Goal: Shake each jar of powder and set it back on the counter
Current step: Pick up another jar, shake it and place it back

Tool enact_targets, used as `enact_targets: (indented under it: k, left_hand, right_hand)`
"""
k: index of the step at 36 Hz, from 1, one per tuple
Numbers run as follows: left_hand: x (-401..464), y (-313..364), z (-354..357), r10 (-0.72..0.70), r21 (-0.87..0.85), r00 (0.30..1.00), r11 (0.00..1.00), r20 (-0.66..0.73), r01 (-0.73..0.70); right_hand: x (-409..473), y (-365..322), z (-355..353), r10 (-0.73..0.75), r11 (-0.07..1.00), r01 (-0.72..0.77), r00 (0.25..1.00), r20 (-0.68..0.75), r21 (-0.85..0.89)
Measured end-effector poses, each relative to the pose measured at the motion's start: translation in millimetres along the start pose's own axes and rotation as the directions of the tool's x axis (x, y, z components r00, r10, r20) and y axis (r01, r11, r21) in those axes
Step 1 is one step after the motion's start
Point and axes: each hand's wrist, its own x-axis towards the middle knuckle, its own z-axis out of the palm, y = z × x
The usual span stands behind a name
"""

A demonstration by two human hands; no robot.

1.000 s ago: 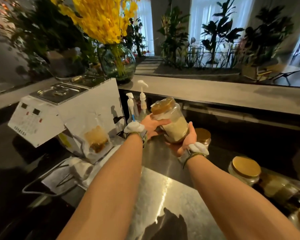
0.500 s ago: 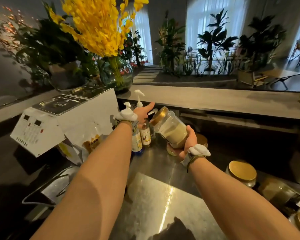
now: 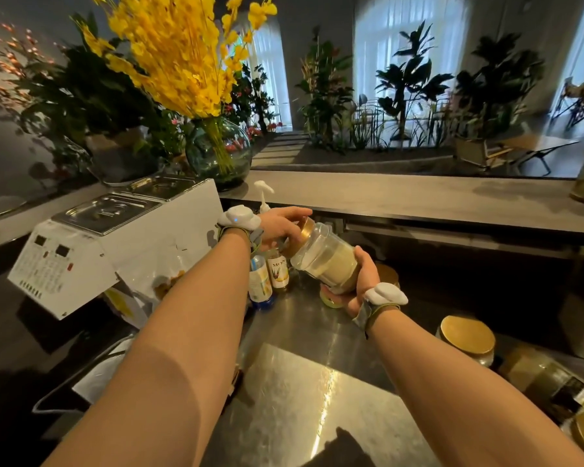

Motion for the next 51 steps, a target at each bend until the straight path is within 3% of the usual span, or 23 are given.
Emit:
enact_targets:
  k: [4, 7, 9, 12, 17, 19, 26, 33, 36, 39, 42, 44, 48, 51]
  left_hand:
    - [2, 2, 2, 0.017, -0.044, 1.000, 0.999, -0.008, -0.017]
    - [8, 7, 4, 0.013, 0.183, 0.993, 0.983, -0.113, 0.008]
    - [6, 8, 5, -0.057, 0.239, 0.978, 0.965, -0.202, 0.106]
    - [3, 7, 8, -0.083, 0.296, 0.986, 0.947, -0.146, 0.123]
    - [6, 2, 4, 0.018, 0.233, 1.000, 0.972, -0.004, -0.016]
    - [8, 0, 4, 0.030, 0.194, 0.999, 0.981, -0.039, -0.022]
    - [7, 4, 12, -0.139, 0.255, 0.983, 0.953, -0.121, 0.166]
    - [6, 2, 5, -0.075, 0.143, 0.996, 0.987, 0.039, 0.069]
    - [7, 5, 6, -0.047, 0.072, 0.999, 0.996, -0.004, 0.047]
    - [5, 11, 11, -0.158, 0.232, 0.979, 0.955, -0.132, 0.185]
    - [6, 8, 9, -0.240, 0.302, 0.964, 0.916, -0.115, 0.264]
    - [7, 4, 5, -0.249, 0.227, 0.965, 0.938, -0.077, 0.261]
    - [7, 2, 0, -0.128, 0.177, 0.991, 0.977, 0.042, 0.118]
    - [5, 3, 4, -0.140, 0.088, 0.990, 0.986, -0.011, 0.140]
  right_hand:
    - [4, 0, -3, 0.002, 1.000, -0.002, 1.000, -0.002, 0.011]
    - [5, -1, -4, -0.009, 1.000, 0.009, 1.000, -0.011, 0.014]
    - [7, -1, -5, -0.013, 1.000, 0.013, 1.000, -0.011, 0.011]
    - [9, -1, -7, -0.022, 1.000, 0.022, 1.000, -0.013, -0.011]
    - [9, 1, -13, -0.035, 0.999, 0.036, 0.998, -0.050, 0.019]
    - [8, 1, -15, -0.034, 0.999, 0.036, 0.998, -0.052, 0.029]
    - [7, 2, -14, -0.029, 1.000, 0.029, 0.999, -0.024, -0.002]
    - [6, 0, -15, -0.037, 0.998, 0.035, 0.999, -0.024, -0.050]
    - [4, -1, -14, -0.029, 0.998, 0.028, 0.999, -0.029, -0.049]
    - [1, -2, -12, -0.032, 0.998, 0.031, 0.999, -0.027, -0.047]
    - [-2, -1, -12, -0.037, 0.998, 0.036, 0.999, -0.013, -0.050]
    - [-4, 0, -14, -0.041, 0.998, 0.040, 0.999, -0.014, -0.054]
    - [-5, 2, -17, -0.050, 0.998, 0.049, 0.998, -0.024, -0.042]
    - [-5, 2, -16, -0.048, 0.999, 0.048, 0.998, -0.043, -0.015]
